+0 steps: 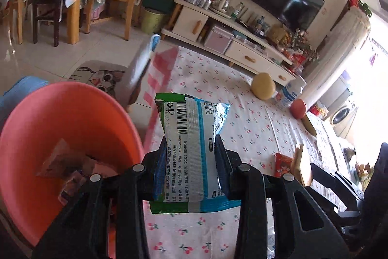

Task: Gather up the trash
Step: 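Carry the wrapper and gold biscuit to the pink bucket and open both tools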

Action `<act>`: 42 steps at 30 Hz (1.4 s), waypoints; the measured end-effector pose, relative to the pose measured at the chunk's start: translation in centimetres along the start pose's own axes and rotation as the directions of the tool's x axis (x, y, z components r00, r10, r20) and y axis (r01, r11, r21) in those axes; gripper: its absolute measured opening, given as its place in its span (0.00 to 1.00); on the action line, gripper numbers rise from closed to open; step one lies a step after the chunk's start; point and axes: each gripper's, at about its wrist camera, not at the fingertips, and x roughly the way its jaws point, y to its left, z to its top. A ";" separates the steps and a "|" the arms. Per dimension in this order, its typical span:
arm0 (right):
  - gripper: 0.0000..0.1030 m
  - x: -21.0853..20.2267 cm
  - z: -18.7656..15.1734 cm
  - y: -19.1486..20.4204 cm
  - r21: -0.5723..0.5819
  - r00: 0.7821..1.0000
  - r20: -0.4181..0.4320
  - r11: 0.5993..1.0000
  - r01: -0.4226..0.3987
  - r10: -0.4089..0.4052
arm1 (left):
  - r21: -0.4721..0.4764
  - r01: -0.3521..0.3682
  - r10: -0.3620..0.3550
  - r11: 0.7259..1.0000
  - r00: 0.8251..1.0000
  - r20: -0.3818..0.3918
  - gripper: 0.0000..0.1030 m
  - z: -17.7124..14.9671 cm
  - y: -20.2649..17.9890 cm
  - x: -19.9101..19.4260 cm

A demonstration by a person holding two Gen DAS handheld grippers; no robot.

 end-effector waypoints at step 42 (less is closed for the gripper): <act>0.86 -0.1 -4.0 0.0 0.064 1.000 -0.005 0.998 0.028 -0.028 | -0.183 -0.089 0.146 0.979 0.934 0.327 0.89 0.8 6.1 -3.9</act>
